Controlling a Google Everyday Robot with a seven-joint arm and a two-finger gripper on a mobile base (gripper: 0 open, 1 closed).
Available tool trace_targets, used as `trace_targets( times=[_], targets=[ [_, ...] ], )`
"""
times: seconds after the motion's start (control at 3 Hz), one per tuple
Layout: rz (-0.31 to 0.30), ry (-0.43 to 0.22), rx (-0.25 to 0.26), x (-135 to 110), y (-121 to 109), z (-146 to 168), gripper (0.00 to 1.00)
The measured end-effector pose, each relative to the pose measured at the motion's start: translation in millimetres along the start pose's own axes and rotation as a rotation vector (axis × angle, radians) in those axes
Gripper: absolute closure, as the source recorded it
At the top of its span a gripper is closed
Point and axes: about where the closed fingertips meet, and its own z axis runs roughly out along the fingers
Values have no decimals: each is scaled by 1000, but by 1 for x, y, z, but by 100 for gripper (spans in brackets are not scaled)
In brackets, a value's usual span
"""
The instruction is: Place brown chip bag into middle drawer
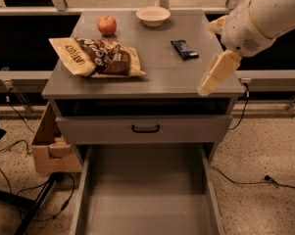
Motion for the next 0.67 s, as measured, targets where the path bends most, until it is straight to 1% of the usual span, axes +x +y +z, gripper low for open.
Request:
trace_targets(
  times=[0.33,0.67],
  targets=[
    [-31,-45,-7,-50,-32,24,0],
    [-55,-4,-46,-97,-46,53,0]
  ],
)
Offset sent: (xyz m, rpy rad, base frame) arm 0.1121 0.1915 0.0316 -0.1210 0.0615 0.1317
